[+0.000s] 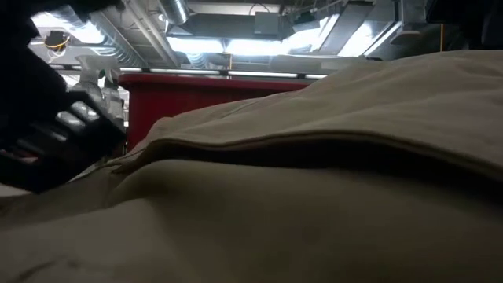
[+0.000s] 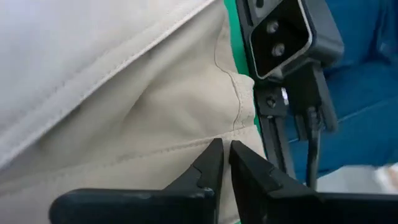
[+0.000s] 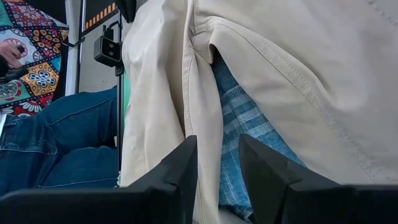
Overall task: Fold Laundry from Bin
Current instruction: Fold the light brown shorts
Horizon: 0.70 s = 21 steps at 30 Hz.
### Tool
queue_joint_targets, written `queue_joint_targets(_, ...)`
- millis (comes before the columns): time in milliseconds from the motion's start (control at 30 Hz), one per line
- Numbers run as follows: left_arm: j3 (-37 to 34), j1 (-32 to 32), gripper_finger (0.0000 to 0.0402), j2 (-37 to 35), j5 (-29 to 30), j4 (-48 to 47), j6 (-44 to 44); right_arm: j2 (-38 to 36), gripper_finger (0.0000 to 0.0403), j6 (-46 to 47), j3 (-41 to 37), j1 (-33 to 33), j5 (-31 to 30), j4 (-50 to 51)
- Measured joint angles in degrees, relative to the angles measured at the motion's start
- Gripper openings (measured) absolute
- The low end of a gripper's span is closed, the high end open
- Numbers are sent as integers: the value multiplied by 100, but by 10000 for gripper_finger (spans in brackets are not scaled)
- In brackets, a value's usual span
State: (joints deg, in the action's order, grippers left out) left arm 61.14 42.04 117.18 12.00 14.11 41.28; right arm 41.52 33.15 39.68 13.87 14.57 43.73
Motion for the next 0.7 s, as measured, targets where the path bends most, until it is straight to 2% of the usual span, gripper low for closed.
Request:
queue_joint_targets(133, 0, -85, 44, 1, -458, 141, 683, 0, 117, 0, 0, 0, 0, 2)
queue_joint_targets(267, 0, -197, 40, -75, -1058, 233, 1035, 0, 117, 0, 0, 0, 0, 2)
queue_joint_targets(533, 1, 41, 14, -270, -1144, 310, 1110, 0, 117, 0, 0, -2, 0, -1)
queue_joint_targets(700, 2, 224, 21, -270, -823, 262, 1112, 0, 117, 0, 0, 0, 0, -7)
